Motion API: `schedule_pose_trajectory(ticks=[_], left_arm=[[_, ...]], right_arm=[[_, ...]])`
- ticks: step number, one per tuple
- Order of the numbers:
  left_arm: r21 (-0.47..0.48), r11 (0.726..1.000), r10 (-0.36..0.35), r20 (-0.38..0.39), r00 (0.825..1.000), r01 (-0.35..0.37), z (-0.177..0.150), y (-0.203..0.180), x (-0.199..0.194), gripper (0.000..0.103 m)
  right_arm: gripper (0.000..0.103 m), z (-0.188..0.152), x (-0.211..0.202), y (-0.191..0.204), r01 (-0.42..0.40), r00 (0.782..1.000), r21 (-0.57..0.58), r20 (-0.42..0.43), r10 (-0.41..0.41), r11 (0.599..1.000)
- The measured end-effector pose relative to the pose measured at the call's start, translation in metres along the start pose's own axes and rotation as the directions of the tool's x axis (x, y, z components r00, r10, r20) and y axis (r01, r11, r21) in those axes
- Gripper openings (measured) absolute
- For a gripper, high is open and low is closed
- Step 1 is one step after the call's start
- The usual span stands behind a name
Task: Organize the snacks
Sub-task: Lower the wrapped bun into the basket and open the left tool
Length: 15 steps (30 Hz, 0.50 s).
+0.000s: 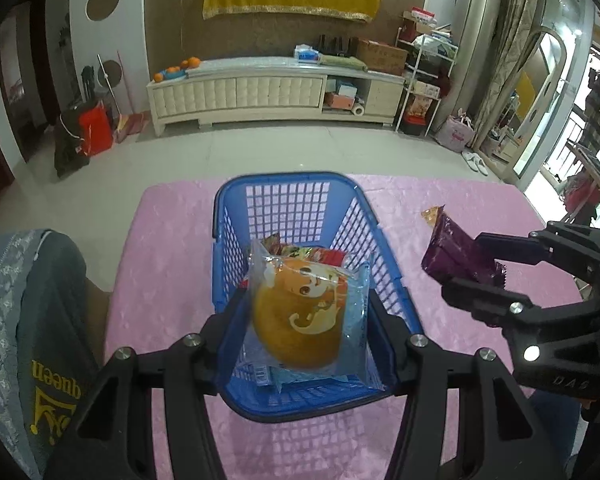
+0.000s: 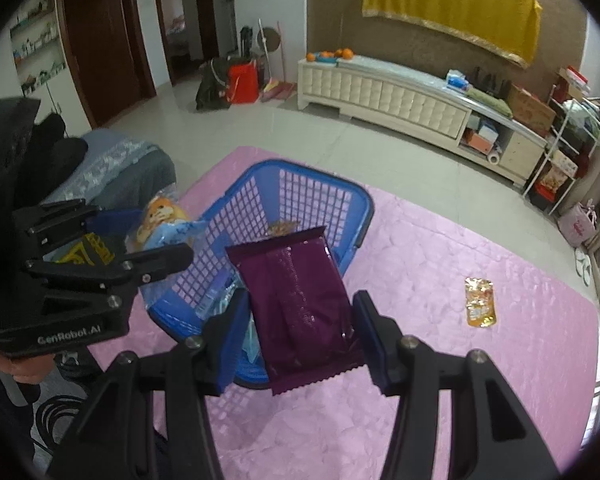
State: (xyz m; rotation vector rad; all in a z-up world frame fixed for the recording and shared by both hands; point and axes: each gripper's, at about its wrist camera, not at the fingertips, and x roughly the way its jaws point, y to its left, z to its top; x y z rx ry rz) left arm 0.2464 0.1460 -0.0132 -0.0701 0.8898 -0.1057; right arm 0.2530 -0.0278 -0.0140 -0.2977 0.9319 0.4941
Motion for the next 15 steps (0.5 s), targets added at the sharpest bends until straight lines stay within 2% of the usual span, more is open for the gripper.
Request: schedule_pose_trajectory(ticks=[9,15], left_arm=[[-0.053,0.998,-0.042,-0.071,0.997,0.038,-0.015,0.03,0.039,0.054],[-0.041,0.999,-0.037,-0.077,0.996,0.034,-0.02,0.026,0.045,0.054]], right_arm=[[0.057,0.0,0.045,0.005,0.008,0.996,-0.024,-0.086,-0.01,1.0],[0.057,0.006,0.053,0.013,0.038,0.994,-0.059,-0.101,-0.044,0.998]])
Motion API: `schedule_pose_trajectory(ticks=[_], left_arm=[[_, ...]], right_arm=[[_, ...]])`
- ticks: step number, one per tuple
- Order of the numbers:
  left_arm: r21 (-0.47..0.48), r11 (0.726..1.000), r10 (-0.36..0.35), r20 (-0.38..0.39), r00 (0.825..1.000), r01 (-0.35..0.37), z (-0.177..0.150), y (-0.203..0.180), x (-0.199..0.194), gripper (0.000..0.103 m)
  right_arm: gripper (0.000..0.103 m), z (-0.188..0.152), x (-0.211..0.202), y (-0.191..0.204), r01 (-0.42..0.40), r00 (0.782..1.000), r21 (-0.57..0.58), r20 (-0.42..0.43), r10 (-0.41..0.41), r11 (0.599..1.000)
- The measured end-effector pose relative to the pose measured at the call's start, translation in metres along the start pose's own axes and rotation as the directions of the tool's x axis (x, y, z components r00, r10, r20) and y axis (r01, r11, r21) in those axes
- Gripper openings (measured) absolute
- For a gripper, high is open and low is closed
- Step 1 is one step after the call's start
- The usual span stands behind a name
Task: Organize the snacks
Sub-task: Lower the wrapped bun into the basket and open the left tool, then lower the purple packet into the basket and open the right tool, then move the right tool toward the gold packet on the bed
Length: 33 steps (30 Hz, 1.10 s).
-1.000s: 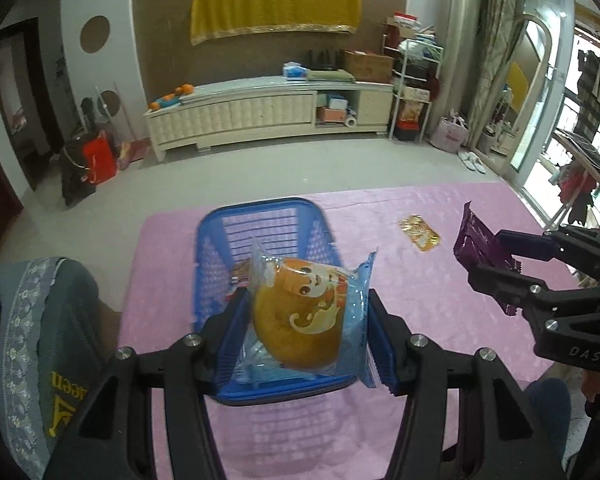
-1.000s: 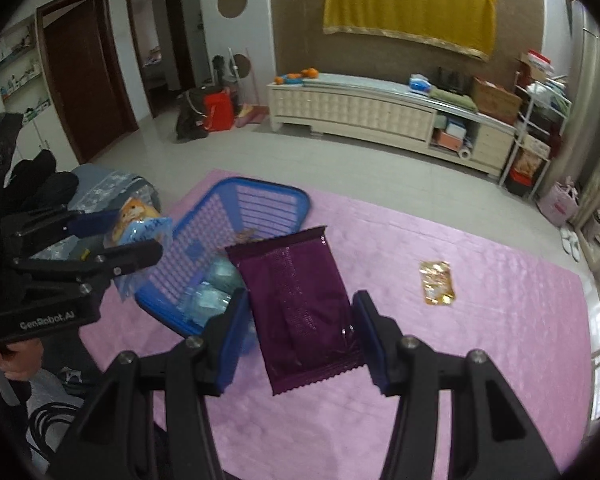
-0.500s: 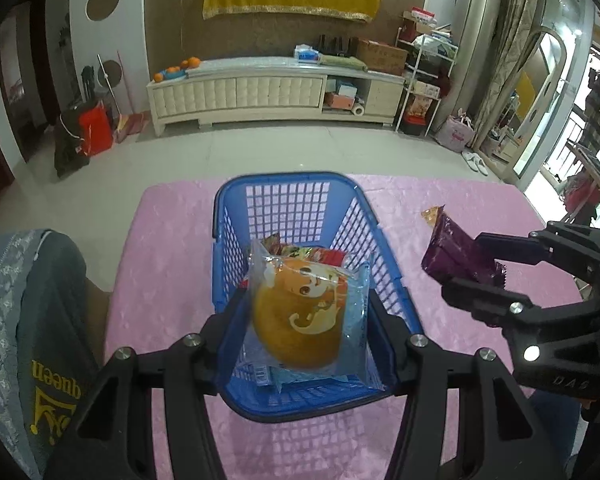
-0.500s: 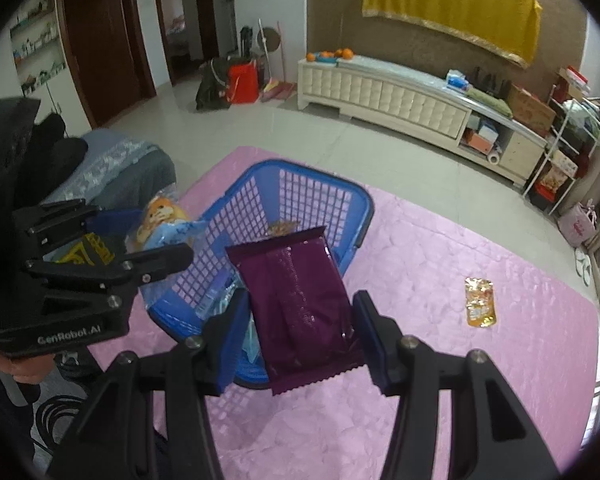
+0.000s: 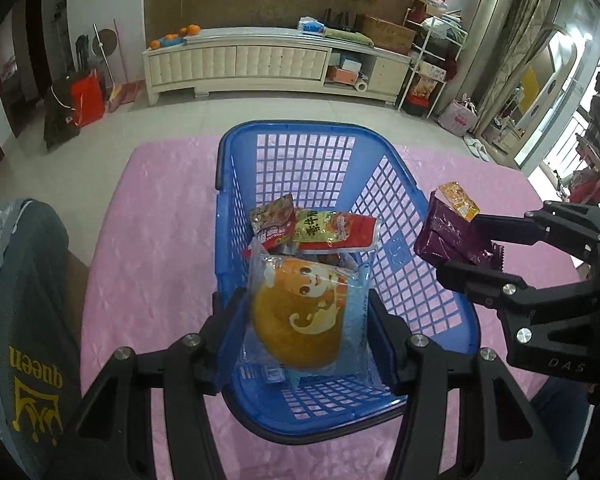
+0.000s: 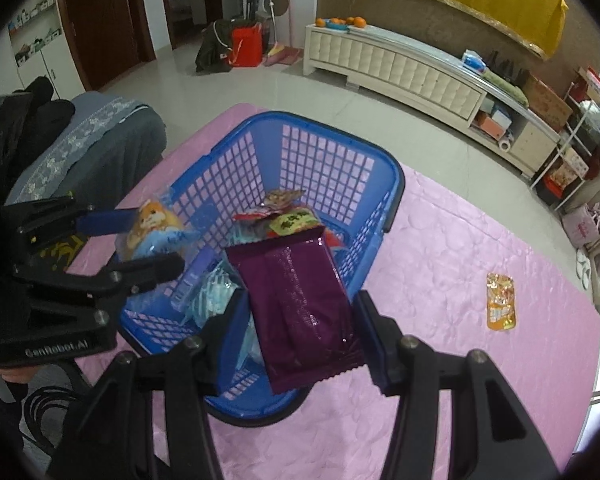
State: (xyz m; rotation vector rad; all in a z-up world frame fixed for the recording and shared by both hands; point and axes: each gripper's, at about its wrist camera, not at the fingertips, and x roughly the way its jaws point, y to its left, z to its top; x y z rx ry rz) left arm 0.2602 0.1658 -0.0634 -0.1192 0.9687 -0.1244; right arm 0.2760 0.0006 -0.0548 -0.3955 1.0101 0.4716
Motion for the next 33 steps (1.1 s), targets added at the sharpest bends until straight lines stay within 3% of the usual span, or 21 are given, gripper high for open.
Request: schedule_pose_trajectory(ticks=[5,6,9,11,24,30,33], left_arm=[[0.004,1.0,-0.02,0.001,1.0,0.02,-0.002,-0.002,0.001,0.055],[0.019,1.0,-0.005,-0.008,1.0,0.005,-0.003,-0.003,0.001,0.062],[0.053,0.998,0.016,0.0,1.0,-0.016,-0.007,-0.009,-0.004,0.073],[0.053,0.998,0.021,0.009,1.0,-0.022,-0.009,-0.01,-0.01,0.078],[-0.025,0.999,0.027,0.039,0.999,-0.026,-0.017,-0.024,-0.04,0.078],[-0.053,0.997,-0.041,0.09,0.995,0.046,-0.019,-0.043,-0.052,0.078],[-0.032,0.999,-0.031,0.083,0.996,0.033,-0.018,-0.059,-0.052,0.078]], right_arm=[[0.058,0.001,0.001,-0.001,0.019,1.0,-0.008,0.001,-0.019,1.0],[0.059,0.001,0.001,-0.002,0.003,1.0,-0.003,-0.001,-0.003,1.0],[0.072,-0.001,0.006,-0.008,-0.027,0.999,0.022,-0.031,0.027,0.999],[0.075,-0.003,0.006,-0.013,-0.03,0.999,0.057,-0.036,0.032,0.998],[0.082,-0.03,-0.035,-0.039,-0.048,0.999,0.125,0.012,0.047,0.991],[0.082,-0.041,-0.057,-0.063,-0.037,0.999,0.166,0.041,0.03,0.986],[0.083,-0.048,-0.063,-0.078,-0.056,0.997,0.22,0.054,0.046,0.974]])
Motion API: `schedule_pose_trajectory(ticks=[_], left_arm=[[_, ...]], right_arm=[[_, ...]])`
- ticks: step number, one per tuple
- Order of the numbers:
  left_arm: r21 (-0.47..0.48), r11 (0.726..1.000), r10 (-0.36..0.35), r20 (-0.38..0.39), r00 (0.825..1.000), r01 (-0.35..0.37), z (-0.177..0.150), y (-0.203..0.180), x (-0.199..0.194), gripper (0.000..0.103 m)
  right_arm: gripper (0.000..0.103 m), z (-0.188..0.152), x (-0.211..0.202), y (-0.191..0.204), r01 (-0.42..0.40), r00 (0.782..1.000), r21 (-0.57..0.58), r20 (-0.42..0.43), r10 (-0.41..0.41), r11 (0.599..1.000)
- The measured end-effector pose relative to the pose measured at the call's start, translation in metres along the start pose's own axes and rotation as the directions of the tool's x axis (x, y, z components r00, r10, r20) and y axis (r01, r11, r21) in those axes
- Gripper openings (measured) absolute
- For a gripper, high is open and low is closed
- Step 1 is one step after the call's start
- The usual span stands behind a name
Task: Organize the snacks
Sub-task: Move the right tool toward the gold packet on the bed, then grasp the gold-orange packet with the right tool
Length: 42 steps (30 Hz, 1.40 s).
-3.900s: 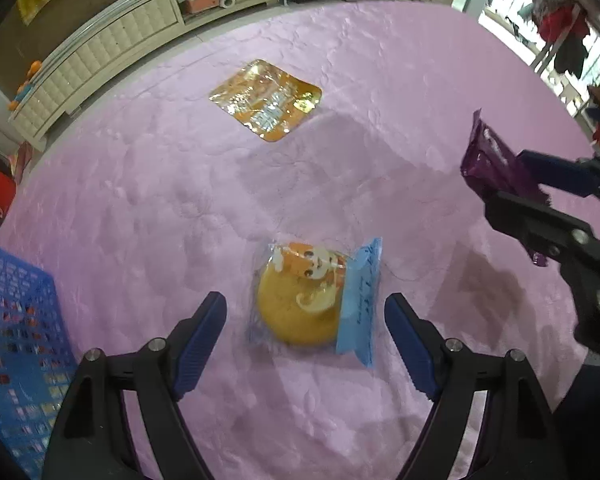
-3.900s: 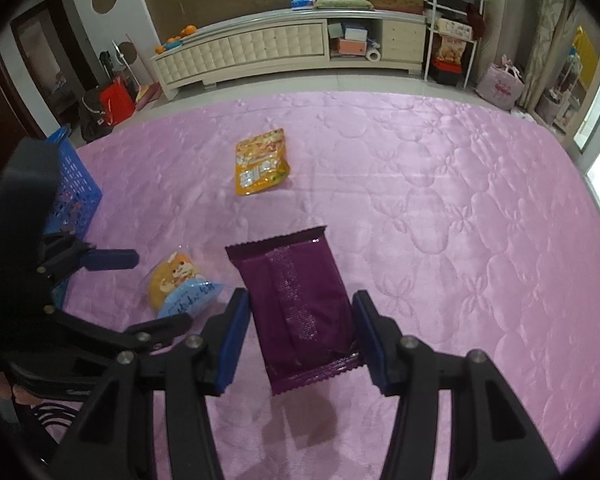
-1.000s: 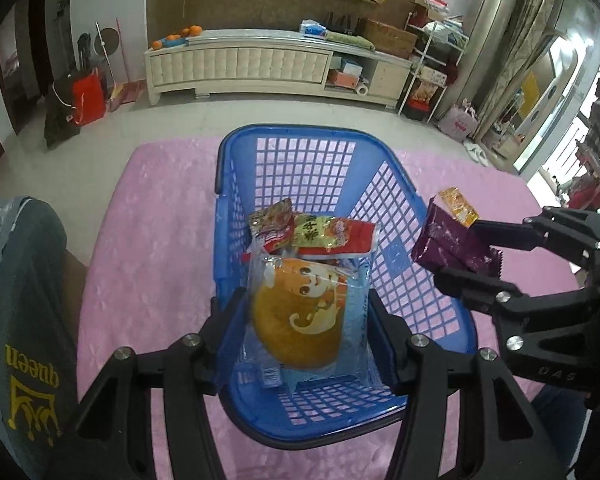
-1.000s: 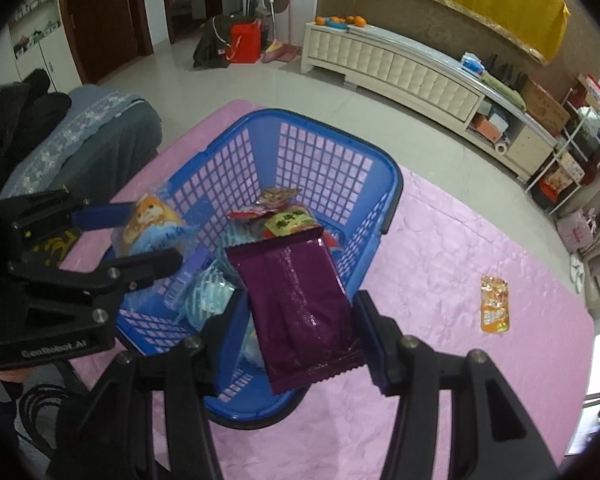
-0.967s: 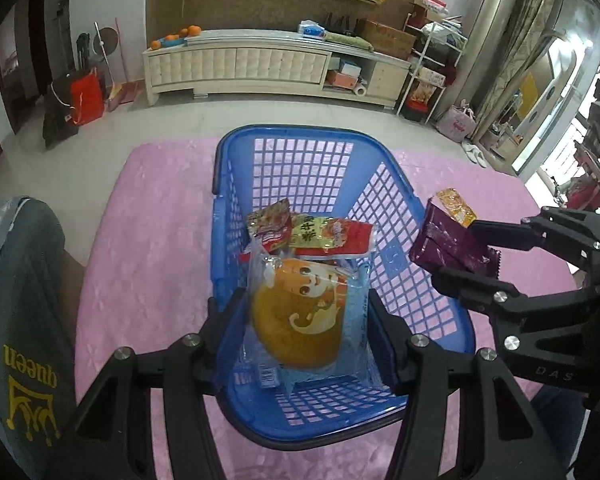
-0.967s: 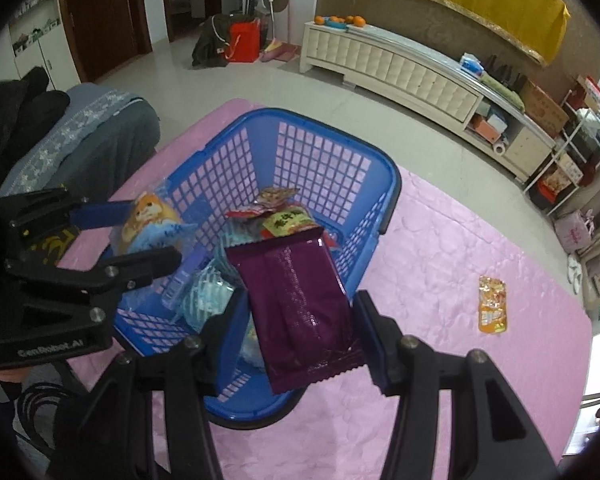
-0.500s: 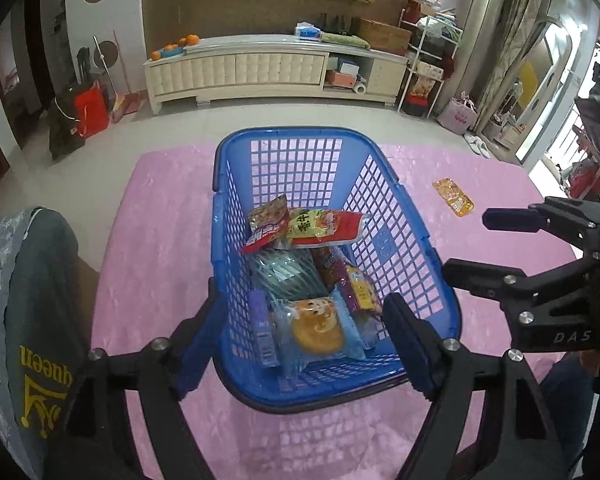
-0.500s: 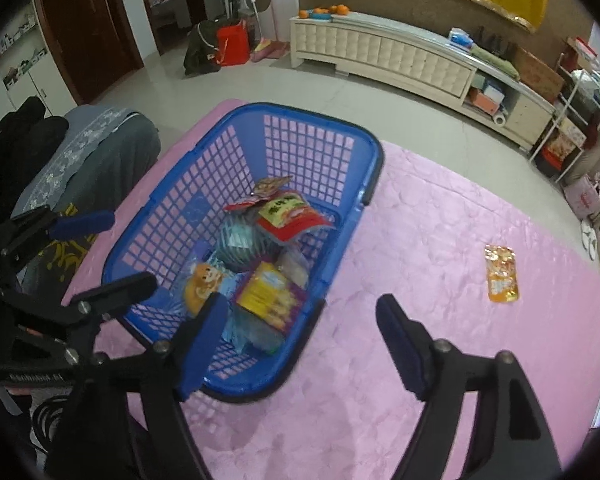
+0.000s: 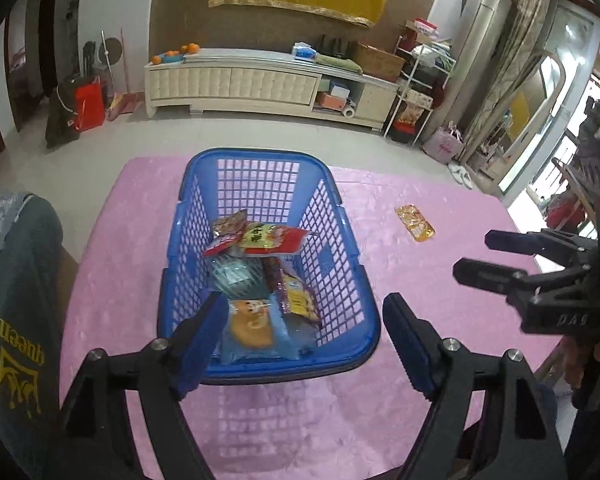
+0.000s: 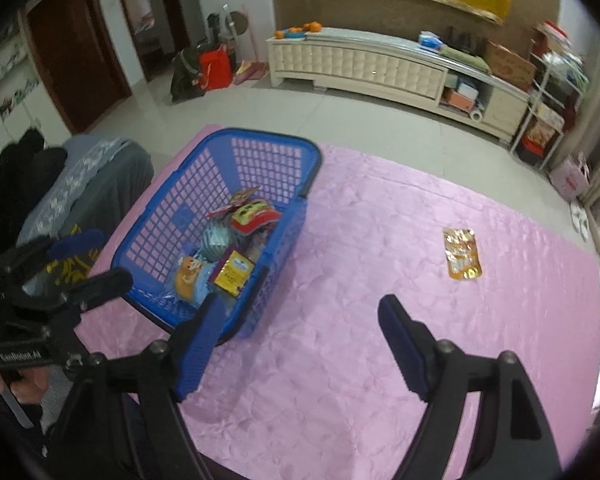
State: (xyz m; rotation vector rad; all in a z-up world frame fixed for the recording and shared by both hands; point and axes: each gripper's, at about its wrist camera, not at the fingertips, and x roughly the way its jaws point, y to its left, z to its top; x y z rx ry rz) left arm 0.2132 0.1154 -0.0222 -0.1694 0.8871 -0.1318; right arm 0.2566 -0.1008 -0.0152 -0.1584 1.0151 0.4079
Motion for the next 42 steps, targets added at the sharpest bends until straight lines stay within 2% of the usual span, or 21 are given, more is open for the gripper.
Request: schedule_pose_trajectory(ticks=[2,6,8,13,14,16,18,20,22,26,28,32,35,37,39,42], left_arm=[[0.023,0.999,0.033,0.002,0.999,-0.033,0.002,-0.011,0.0,0.078],[0.065,0.996,0.051,0.042,0.998,-0.054,0.005,-0.023,-0.002,0.078],[0.082,0.994,0.075,0.036,0.997,-0.077,0.007,-0.026,0.001,0.078],[0.068,0.995,0.074,-0.01,0.997,-0.073,0.015,-0.029,0.015,0.079],[0.076,0.993,0.092,-0.018,0.996,-0.09,0.019,-0.03,0.019,0.085],[0.11,0.984,0.141,-0.023,0.99,-0.138,0.026,-0.034,0.026,0.089],[0.135,0.973,0.194,-0.029,0.981,-0.189,0.038,-0.039,0.034,0.096],[0.129,0.972,0.2,-0.027,0.979,-0.195,0.049,-0.042,0.04,0.103],[0.11,0.976,0.194,-0.029,0.981,-0.189,0.06,-0.041,0.045,0.103],[0.053,0.982,0.183,-0.054,0.982,-0.18,0.078,-0.033,0.058,0.103],[0.037,0.981,0.192,-0.076,0.978,-0.19,0.088,-0.026,0.069,0.103],[0.023,0.973,0.23,-0.136,0.964,-0.229,0.101,-0.015,0.098,0.103],[-0.012,0.979,0.197,-0.178,0.964,-0.202,0.107,-0.005,0.118,0.103],[0.017,0.98,0.196,-0.179,0.964,-0.196,0.114,-0.003,0.13,0.103],[0.077,0.966,0.256,-0.171,0.951,-0.246,0.119,-0.007,0.141,0.103],[0.092,0.961,0.272,-0.192,0.943,-0.259,0.121,-0.006,0.156,0.103]], right_arm=[[0.084,-0.002,-0.002,-0.009,0.002,1.0,0.021,0.001,-0.002,1.0],[0.084,-0.005,-0.008,-0.024,0.025,0.999,0.029,0.03,-0.026,0.999],[0.084,-0.005,-0.008,-0.034,0.028,0.999,0.042,0.03,-0.029,0.999],[0.084,-0.001,-0.011,-0.059,0.058,0.994,0.072,0.087,-0.064,0.996],[0.084,0.0,-0.01,-0.062,0.062,0.994,0.071,0.089,-0.068,0.996],[0.084,0.005,-0.007,-0.07,0.089,0.993,0.074,0.076,-0.094,0.993],[0.084,0.01,-0.002,-0.083,0.068,0.996,0.099,0.052,-0.074,0.993],[0.085,0.013,0.004,-0.092,0.044,0.999,0.127,0.019,-0.047,0.991],[0.085,0.018,0.012,-0.105,0.039,0.999,0.158,-0.009,-0.038,0.987],[0.085,0.027,0.024,-0.122,0.086,0.996,0.138,-0.021,-0.083,0.987],[0.085,0.032,0.034,-0.13,0.123,0.992,0.114,-0.022,-0.121,0.986],[0.085,0.037,0.05,-0.145,0.141,0.99,0.106,-0.016,-0.14,0.984],[0.085,0.043,0.071,-0.161,0.158,0.987,0.121,-0.029,-0.156,0.98],[0.085,0.046,0.088,-0.169,0.151,0.988,0.119,-0.041,-0.147,0.981],[0.085,0.05,0.103,-0.176,0.161,0.987,0.106,-0.046,-0.157,0.981],[0.085,0.051,0.134,-0.186,0.172,0.983,0.095,-0.087,-0.164,0.98]])
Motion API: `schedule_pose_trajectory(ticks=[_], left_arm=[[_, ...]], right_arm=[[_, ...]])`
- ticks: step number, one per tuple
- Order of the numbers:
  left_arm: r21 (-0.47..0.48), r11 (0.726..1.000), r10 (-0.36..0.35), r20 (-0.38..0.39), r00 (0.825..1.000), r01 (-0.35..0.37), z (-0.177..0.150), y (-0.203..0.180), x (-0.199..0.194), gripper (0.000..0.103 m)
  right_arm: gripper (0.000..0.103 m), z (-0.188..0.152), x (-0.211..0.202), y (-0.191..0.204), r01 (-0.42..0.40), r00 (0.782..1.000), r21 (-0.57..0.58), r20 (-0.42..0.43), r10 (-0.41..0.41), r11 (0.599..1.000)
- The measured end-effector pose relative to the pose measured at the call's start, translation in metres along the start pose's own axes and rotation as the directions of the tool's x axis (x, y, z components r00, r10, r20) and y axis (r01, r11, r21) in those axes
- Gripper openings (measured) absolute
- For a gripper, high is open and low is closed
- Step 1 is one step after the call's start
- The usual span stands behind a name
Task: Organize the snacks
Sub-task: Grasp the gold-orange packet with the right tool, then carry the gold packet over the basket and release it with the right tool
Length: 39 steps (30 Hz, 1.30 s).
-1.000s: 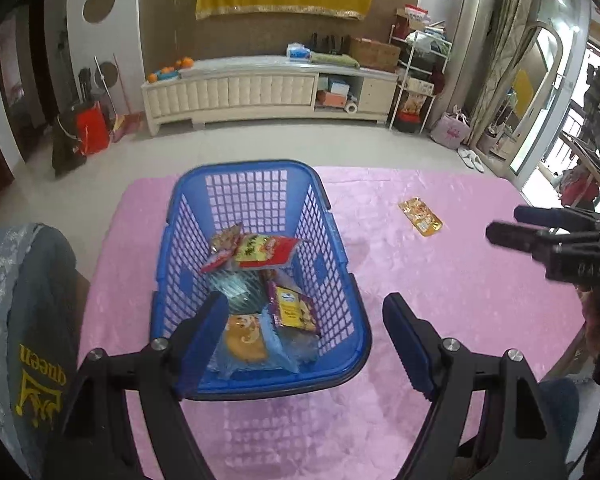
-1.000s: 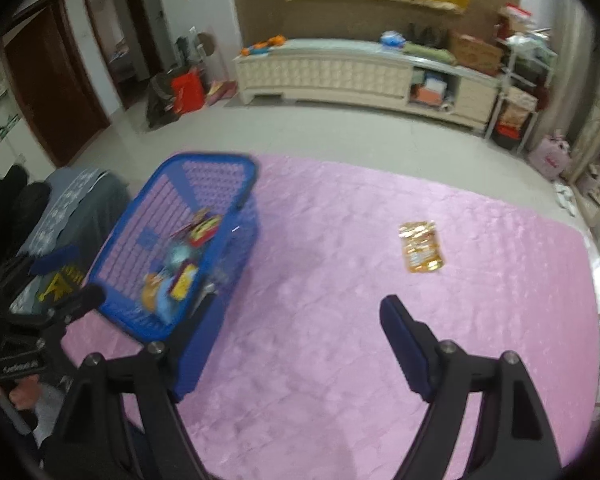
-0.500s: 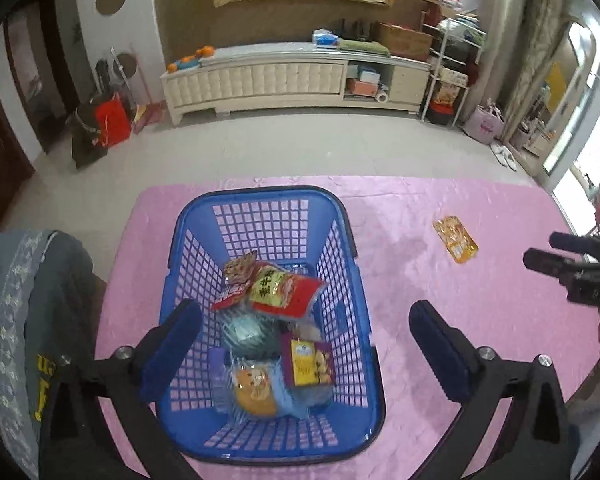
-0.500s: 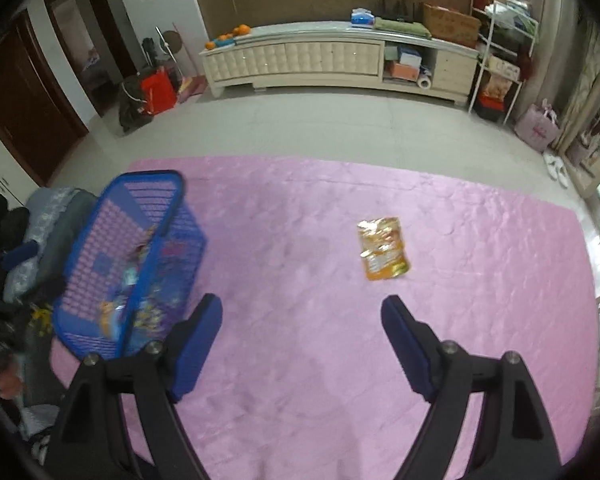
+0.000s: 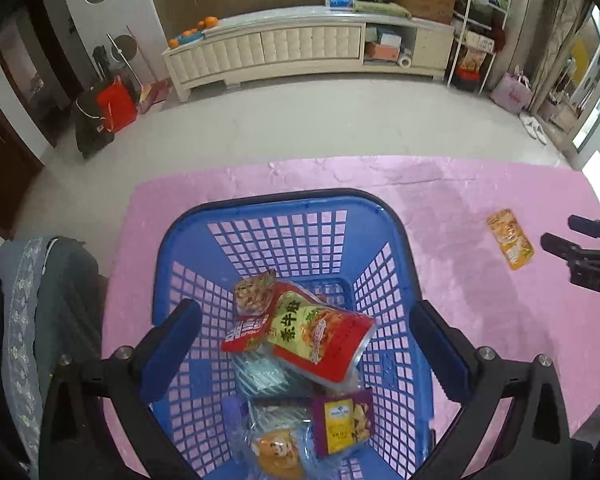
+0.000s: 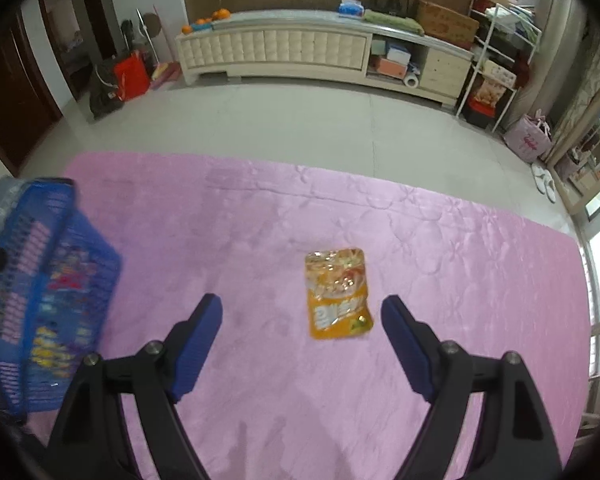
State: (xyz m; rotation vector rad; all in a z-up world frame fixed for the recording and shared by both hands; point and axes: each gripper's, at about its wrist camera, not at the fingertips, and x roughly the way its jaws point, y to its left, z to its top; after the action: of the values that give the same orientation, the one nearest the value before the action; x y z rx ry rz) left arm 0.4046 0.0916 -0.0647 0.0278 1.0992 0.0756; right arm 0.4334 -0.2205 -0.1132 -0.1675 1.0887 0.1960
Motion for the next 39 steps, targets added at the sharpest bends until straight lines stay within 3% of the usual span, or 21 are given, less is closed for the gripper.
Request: schedule_pose_trajectory(ticks=[6,12,17,20,25,32,33,34,36,39], left_arm=[[-0.11,0.991,-0.086,-0.043,0.995,0.081,0.002,0.011,0.028,0.103],[-0.171,0.98,-0.114,-0.046,0.992,0.105,0.01,0.016,0.039,0.103],[-0.154,0.985,-0.093,-0.059,0.994,0.083,0.014,0.012,0.049,0.103],[-0.152,0.985,-0.089,-0.047,0.995,0.081,0.012,0.011,0.049,0.103],[-0.183,0.978,-0.109,-0.043,0.993,0.099,0.011,0.015,0.048,0.103],[-0.168,0.982,-0.098,-0.036,0.995,0.091,0.009,0.015,0.045,0.103],[-0.168,0.982,-0.097,-0.034,0.995,0.09,0.008,0.015,0.045,0.103],[-0.172,0.981,-0.098,-0.033,0.995,0.091,0.007,0.015,0.044,0.103],[-0.174,0.98,-0.099,-0.03,0.995,0.092,0.007,0.016,0.045,0.103],[-0.191,0.977,-0.102,-0.032,0.994,0.094,0.005,0.017,0.044,0.103]], right_arm=[[0.085,0.003,0.04,-0.004,0.008,0.999,0.001,-0.044,-0.008,1.0],[0.084,-0.002,0.066,-0.007,0.045,0.996,-0.014,-0.075,-0.046,0.999],[0.071,-0.006,0.085,-0.015,0.063,0.993,0.001,-0.103,-0.062,0.998],[0.068,-0.006,0.084,-0.018,0.032,0.996,0.013,-0.089,-0.031,0.999],[0.047,-0.009,0.077,-0.007,0.002,0.997,-0.026,-0.083,-0.004,1.0],[0.045,-0.013,0.077,-0.016,-0.031,0.996,-0.019,-0.082,0.029,0.999],[0.042,-0.013,0.077,-0.015,-0.027,0.996,-0.025,-0.083,0.025,0.999],[0.031,-0.014,0.076,-0.017,-0.027,0.996,-0.02,-0.087,0.025,0.999],[0.02,-0.013,0.076,-0.025,-0.047,0.994,0.014,-0.097,0.048,0.999],[0.013,-0.016,0.074,-0.033,-0.084,0.989,0.034,-0.118,0.087,0.996]])
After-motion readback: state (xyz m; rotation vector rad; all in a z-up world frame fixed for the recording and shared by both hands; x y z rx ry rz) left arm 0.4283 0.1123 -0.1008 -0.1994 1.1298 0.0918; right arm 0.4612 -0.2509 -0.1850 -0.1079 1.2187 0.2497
